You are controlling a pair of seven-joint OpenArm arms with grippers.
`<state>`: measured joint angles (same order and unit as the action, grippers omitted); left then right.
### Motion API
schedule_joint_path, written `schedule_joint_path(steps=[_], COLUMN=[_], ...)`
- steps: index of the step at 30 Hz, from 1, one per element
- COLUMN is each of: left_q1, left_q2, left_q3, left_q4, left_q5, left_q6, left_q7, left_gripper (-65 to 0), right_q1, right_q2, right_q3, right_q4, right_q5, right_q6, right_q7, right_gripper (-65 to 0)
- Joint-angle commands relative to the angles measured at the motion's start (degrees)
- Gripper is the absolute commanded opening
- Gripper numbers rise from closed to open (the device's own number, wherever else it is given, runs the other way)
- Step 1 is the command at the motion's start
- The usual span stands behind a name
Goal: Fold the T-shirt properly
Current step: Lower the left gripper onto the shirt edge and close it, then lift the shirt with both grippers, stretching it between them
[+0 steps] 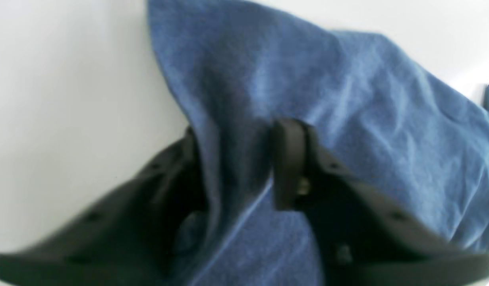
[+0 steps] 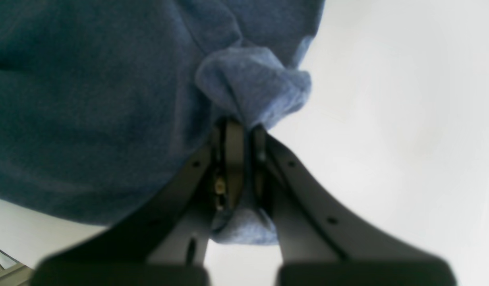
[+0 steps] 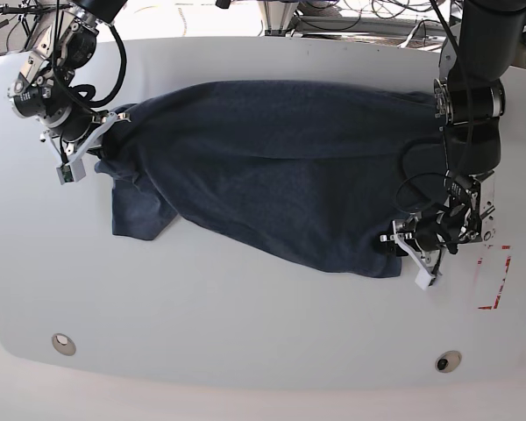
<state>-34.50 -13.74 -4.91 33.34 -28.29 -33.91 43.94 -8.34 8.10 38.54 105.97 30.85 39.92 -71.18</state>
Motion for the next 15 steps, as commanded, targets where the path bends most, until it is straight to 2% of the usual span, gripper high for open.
schedule_joint_path(steps=[1, 5, 11, 15], left_q1=[-1.1, -1.1, -0.4, 1.8], left_q2=[0.2, 0.2, 0.0, -0.1], left_q3=[1.8, 3.0, 2.7, 2.4], left_q4=[0.4, 0.5, 8.0, 16.5], left_q5=[0.4, 0.3, 0.3, 0.1], left_q6=[-1.1, -1.7, -1.7, -1.6], left_q7=[1.6, 1.5, 2.1, 5.9], left_gripper=[-57.8, -63.2, -63.5, -63.5], right_q1=[0.6, 0.6, 1.3, 1.5], right_q2=[0.7, 0.7, 0.7, 0.8], right_q3=[0.3, 0.3, 0.2, 0.4], right_q4=[1.0, 1.0, 0.8, 0.9], right_q5=[0.8, 0.8, 0.5, 0.5], right_q6=[0.1, 0.1, 0.1, 0.1], right_q7=[0.8, 0.8, 0.8, 0.8], right_gripper=[-65.0, -65.0, -65.0, -65.0])
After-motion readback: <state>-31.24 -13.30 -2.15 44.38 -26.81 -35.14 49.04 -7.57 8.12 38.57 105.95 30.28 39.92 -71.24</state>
